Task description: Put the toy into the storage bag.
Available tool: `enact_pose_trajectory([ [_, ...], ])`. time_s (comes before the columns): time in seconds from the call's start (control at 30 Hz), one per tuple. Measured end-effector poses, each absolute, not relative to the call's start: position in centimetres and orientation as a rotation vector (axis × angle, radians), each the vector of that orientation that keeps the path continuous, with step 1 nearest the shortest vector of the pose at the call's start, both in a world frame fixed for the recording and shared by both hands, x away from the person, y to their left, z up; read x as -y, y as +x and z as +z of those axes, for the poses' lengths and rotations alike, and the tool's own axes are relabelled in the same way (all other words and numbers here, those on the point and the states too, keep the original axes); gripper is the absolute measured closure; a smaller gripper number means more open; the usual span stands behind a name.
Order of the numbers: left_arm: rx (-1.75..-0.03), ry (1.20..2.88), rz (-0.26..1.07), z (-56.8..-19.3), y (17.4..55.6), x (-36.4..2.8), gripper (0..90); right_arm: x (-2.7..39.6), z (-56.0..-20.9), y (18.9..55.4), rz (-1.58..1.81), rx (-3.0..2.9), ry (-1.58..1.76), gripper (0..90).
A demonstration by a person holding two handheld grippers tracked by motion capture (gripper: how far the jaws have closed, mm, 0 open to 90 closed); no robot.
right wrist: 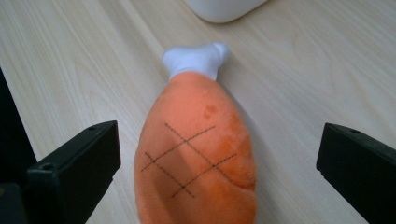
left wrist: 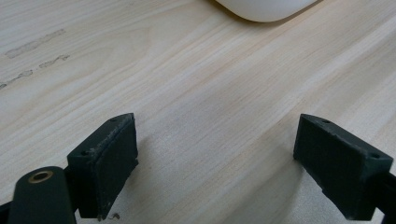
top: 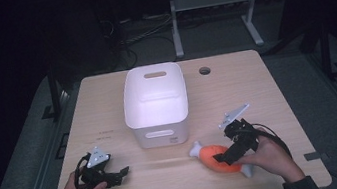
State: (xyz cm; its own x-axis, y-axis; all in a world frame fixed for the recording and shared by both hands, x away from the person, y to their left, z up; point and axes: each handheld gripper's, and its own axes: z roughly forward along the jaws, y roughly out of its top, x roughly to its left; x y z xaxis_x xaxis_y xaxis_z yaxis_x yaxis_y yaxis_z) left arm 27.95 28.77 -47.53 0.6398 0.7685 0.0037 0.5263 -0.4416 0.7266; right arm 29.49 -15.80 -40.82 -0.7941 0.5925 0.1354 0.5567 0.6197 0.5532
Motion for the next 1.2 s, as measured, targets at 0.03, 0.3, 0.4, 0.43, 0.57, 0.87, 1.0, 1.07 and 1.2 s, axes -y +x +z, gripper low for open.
enact_pose_trajectory([
  [0.03,-1.003,2.151,0.437,-47.5,28.0,-28.8,12.7,15.8,-40.9,29.4,0.914,-2.777,0.98,0.0],
  [0.3,-0.999,2.157,0.438,-47.5,28.0,-28.8,12.7,15.4,-42.4,28.5,0.851,-2.791,0.941,0.0],
  [0.4,-0.999,2.157,0.439,-47.5,28.0,-28.8,12.7,15.2,-42.8,28.4,0.838,-2.804,0.932,0.0],
  [0.43,-0.999,2.158,0.44,-47.5,28.0,-28.8,12.7,15.1,-43.0,28.4,0.832,-2.805,0.93,0.0],
  [0.57,-0.999,2.158,0.439,-47.5,28.0,-28.8,12.7,14.7,-43.5,28.4,0.805,-2.815,0.914,0.0],
  [0.87,-1.002,2.152,0.437,-47.5,28.0,-28.8,12.7,13.7,-44.8,28.5,0.735,-2.848,0.88,0.0],
  [1.0,-1.002,2.152,0.438,-47.5,28.0,-28.8,12.7,13.5,-45.2,28.5,0.709,-2.853,0.871,0.0],
  [1.07,-1.002,2.152,0.437,-47.5,28.0,-28.8,12.7,13.6,-45.2,28.5,0.713,-2.852,0.866,0.0],
  [1.2,-1.002,2.152,0.438,-47.5,28.0,-28.8,12.7,13.6,-45.1,28.5,0.731,-2.849,0.855,5.9],
])
